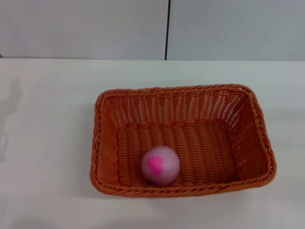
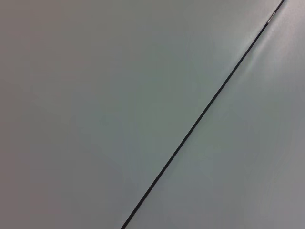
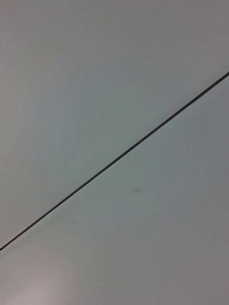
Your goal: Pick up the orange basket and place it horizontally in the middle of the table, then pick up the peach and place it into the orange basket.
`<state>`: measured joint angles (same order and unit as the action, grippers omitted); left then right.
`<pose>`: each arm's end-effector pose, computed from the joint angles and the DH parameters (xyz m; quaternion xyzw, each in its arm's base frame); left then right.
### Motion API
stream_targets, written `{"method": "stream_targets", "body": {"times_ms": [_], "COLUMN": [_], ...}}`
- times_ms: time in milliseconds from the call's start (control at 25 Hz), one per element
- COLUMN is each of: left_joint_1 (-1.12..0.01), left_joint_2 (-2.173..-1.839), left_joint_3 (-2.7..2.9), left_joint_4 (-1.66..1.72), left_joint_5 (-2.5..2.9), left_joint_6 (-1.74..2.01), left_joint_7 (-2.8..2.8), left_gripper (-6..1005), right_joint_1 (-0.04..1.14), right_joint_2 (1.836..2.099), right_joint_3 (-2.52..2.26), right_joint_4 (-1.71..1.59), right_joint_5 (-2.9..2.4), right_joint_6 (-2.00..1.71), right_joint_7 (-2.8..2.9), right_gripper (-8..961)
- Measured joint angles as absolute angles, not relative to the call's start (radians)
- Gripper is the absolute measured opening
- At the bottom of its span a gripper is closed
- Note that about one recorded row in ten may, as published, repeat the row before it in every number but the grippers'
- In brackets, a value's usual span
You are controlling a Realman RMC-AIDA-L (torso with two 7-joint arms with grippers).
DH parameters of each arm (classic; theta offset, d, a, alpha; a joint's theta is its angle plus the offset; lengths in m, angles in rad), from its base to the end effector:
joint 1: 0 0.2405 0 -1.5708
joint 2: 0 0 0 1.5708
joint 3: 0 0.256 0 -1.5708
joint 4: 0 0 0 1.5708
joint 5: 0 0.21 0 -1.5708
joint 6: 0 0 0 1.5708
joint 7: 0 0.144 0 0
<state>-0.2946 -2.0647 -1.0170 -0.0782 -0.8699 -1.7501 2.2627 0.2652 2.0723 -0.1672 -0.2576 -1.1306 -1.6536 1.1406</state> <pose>-0.3385 0.2560 0.0677 -0.4822 -0.2744 -0.6346 0.5381 0.3673 0.2513 0.1086 -0.5129 0.2984 0.6031 0.5330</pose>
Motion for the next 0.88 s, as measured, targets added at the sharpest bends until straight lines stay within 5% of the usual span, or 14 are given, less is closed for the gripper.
{"method": "stream_targets", "body": {"times_ms": [880], "left_joint_1": [-0.294], "left_joint_2": [-2.065], "left_joint_3": [-1.016], "left_joint_4": [-0.078], "left_joint_5": [-0.868], "left_joint_6": [-1.75], "left_joint_7": [2.261], "left_gripper": [861], "right_joint_1": [0.26], "right_joint_2": [2.072], "right_joint_3": [-0.156], "right_joint_4": [-0.244], "right_joint_5": [-1.131], "right_joint_6": [-1.656], "right_joint_7": [1.143], "right_gripper": [557]}}
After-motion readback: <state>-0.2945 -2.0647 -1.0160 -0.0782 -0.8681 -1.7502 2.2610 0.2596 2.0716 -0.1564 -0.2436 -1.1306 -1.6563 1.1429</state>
